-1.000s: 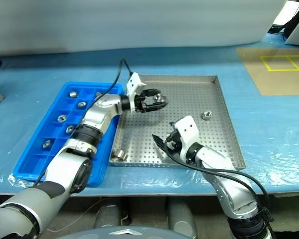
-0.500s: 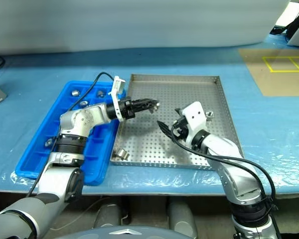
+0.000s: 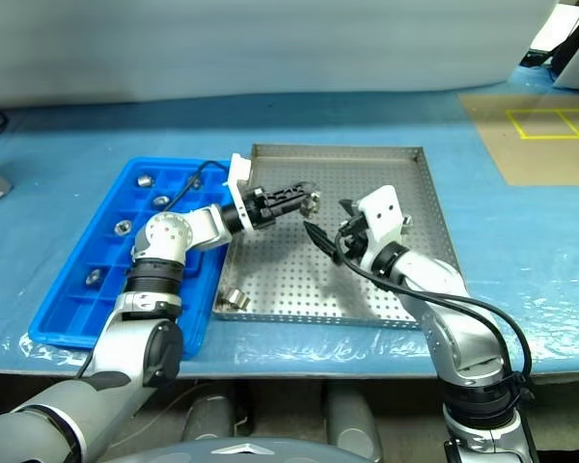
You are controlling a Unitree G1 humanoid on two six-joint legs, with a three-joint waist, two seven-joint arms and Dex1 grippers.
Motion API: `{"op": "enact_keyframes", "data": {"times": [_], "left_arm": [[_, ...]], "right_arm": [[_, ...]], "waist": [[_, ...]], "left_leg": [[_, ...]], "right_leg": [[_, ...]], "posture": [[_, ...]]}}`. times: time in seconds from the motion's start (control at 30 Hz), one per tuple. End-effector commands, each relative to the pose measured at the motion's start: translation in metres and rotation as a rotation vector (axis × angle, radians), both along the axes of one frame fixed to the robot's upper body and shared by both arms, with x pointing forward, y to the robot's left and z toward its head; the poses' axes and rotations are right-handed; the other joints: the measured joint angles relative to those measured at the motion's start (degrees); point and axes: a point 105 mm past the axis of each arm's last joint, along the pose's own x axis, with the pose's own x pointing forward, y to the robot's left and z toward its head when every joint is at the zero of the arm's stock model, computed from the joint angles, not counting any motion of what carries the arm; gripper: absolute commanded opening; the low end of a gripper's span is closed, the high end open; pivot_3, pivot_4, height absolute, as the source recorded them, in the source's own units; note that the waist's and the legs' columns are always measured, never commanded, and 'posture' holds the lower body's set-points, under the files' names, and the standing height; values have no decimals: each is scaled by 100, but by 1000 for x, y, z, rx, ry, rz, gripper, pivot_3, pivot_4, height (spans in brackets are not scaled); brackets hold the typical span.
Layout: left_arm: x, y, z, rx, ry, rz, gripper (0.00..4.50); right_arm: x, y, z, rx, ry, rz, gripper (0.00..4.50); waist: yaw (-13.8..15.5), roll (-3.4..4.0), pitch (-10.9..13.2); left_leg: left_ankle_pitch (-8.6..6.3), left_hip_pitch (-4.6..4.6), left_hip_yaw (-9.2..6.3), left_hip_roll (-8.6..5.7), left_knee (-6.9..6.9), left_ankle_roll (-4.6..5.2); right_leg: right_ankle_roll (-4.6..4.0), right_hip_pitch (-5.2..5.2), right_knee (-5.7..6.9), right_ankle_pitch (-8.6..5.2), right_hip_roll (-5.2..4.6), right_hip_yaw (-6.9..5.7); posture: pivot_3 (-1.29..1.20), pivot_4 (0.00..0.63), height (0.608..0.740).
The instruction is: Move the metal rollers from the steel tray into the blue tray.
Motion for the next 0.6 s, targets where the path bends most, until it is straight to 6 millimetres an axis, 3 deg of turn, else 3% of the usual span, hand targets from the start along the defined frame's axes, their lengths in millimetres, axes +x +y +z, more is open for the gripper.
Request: {"op": "enact_keyframes", "data": {"times": [0.03, 0.47, 0.6], "left_arm": [[-5, -7, 20, -25, -90, -56, 3130], [-13, -16, 38, -57, -167, -129, 3130], [-21, -21, 31, -3, -172, -183, 3130]], "right_arm": [[-7, 4, 20, 30, -74, 14, 4159], [-7, -4, 17, 6, -60, -22, 4159], [-5, -7, 21, 25, -73, -35, 4159]], "waist": [[0, 0, 0], [-1, 0, 0], [2, 0, 0]], "left_leg": [[0, 0, 0, 0, 0, 0], [0, 2, 0, 0, 3, -1], [0, 3, 0, -1, 3, 0]], "right_leg": [[0, 0, 0, 0, 0, 0], [1, 3, 3, 1, 0, 0], [1, 4, 3, 1, 0, 1]], "posture": [[-422, 150, 740], [-425, 150, 740], [-421, 150, 740]]}}
